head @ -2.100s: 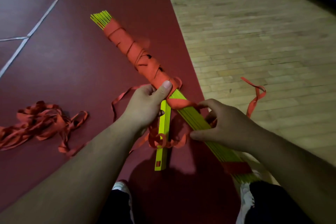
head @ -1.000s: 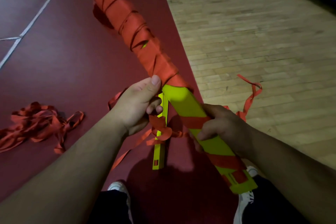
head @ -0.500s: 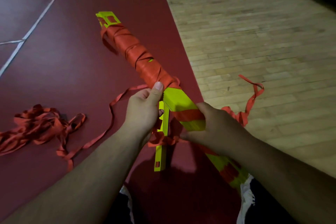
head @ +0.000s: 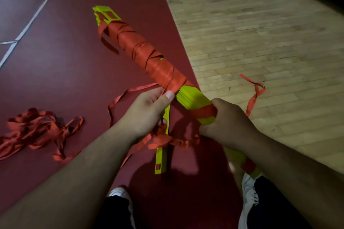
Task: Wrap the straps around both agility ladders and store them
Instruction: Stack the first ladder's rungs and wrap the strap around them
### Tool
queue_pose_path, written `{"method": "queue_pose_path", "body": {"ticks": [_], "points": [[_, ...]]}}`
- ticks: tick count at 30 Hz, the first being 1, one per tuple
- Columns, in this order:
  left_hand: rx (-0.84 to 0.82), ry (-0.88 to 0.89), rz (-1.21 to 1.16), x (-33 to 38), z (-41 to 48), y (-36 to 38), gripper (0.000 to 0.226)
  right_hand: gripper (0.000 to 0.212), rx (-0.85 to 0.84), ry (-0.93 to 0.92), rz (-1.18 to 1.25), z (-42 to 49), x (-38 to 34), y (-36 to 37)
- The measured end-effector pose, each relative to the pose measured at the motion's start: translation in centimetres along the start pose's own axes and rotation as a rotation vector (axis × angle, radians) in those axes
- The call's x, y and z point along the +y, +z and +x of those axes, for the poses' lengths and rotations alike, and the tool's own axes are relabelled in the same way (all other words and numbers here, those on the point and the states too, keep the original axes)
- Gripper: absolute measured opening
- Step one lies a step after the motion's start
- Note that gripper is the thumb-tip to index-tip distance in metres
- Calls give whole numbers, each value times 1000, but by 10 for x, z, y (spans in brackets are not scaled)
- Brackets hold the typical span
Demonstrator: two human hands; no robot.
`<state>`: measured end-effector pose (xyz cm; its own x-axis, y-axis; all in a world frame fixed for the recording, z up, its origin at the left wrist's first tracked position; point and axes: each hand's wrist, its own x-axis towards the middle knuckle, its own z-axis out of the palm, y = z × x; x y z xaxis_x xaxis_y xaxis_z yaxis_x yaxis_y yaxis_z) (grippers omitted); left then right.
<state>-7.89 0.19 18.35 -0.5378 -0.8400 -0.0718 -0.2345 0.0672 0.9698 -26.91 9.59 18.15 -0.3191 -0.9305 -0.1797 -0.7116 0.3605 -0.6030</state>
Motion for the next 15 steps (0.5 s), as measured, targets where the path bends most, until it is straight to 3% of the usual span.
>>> {"method": "queue_pose_path", "body": {"ticks": [2, 6, 10, 15], "points": [[25, 12, 44, -1, 1, -4, 40, 31, -28, -6, 71, -1, -3, 1], [129, 8, 68, 2, 1, -4, 18, 26, -70, -42, 134, -4, -8, 3], [261, 52, 194, -7, 4, -11, 30, 25, -53, -48, 130, -3, -9, 2], [288, 54, 310, -11, 5, -9, 25, 27, -12, -36, 112, -1, -8, 4]]}}
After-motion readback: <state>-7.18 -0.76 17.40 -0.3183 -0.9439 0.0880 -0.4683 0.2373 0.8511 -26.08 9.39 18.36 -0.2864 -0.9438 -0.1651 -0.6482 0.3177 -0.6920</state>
